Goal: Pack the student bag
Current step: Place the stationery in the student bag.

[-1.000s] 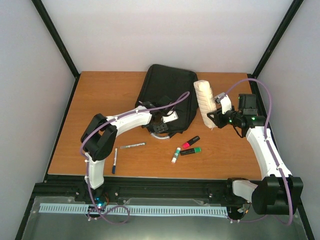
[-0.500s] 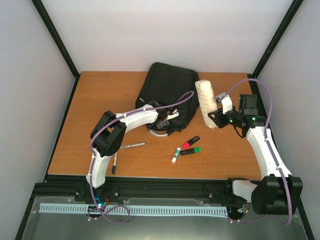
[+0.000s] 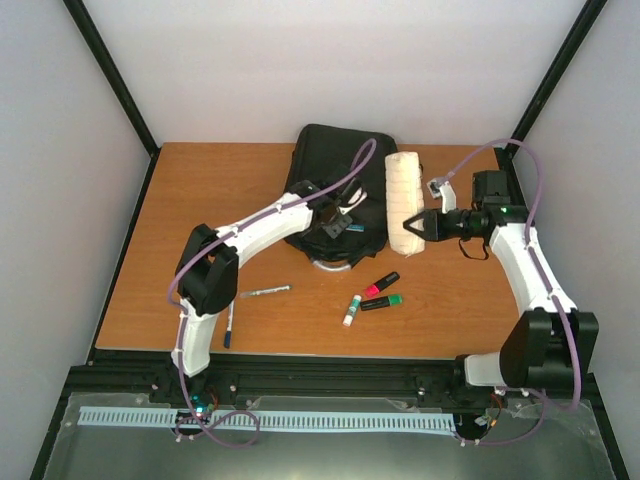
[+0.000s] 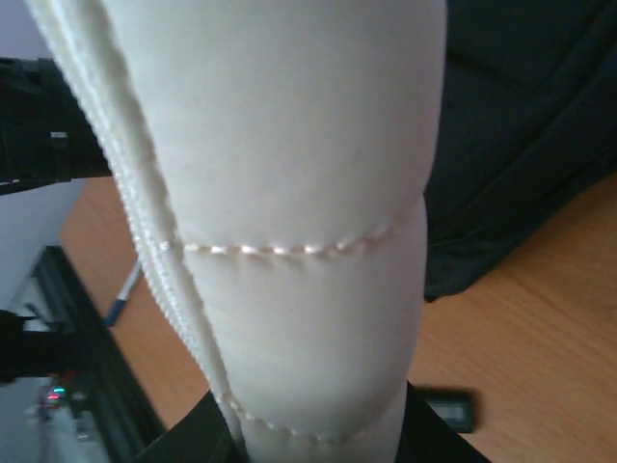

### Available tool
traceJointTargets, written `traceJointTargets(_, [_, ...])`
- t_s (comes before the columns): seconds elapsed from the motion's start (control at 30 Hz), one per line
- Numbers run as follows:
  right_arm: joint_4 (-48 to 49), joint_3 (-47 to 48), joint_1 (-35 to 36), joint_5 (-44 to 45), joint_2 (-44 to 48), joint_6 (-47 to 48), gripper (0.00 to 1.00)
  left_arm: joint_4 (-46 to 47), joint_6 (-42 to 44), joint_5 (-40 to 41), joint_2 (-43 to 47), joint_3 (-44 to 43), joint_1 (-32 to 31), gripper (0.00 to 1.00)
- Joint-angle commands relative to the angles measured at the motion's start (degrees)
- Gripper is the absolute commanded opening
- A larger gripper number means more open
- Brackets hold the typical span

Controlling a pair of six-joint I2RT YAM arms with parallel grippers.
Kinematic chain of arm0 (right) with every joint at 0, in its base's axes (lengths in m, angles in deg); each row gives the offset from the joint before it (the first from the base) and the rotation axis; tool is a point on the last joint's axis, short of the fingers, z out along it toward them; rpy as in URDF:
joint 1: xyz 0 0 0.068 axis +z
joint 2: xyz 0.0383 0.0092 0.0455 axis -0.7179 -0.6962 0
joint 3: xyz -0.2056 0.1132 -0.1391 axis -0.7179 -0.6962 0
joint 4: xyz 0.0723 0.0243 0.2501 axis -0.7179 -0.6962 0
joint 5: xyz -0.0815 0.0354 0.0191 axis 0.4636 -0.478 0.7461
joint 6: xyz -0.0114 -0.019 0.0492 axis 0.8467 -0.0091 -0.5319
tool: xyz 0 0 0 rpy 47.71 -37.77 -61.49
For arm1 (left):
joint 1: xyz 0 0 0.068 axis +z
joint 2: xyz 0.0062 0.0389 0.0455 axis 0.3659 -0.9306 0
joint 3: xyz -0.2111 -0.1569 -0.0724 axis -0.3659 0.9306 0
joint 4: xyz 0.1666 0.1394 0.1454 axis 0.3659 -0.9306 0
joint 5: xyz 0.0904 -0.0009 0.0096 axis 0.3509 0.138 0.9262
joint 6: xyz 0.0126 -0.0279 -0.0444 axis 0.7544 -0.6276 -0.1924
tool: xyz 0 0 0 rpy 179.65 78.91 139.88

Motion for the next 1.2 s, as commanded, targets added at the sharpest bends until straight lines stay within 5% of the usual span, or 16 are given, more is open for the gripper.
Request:
traceJointTargets(0.0, [-11.9, 4.6, -0.4, -9.9, -4.9, -2.8, 0.24, 2.5, -9.2, -6.1, 3.7, -5.8, 0.2, 0.01])
traceJointTargets(0.5, [-14.9, -10.0, -0.4, -15.5, -2.1, -7.1, 0.16, 4.1, -20.0, -12.1, -5.3, -21.5, 3.3, 0.01])
traceJointTargets(0.97, [-13.5, -13.9, -0.4, -14.5, -10.6, -10.0, 0.13, 4.5, -22.9, -16.9, -3.9, -21.5, 4.9, 0.01])
traceJointTargets(1.17, [-11.5, -8.7, 0.6, -17.7, -18.9, -8.5, 0.12, 5.5, -23.9, -20.4, -1.6, -20.7, 4.9, 0.01])
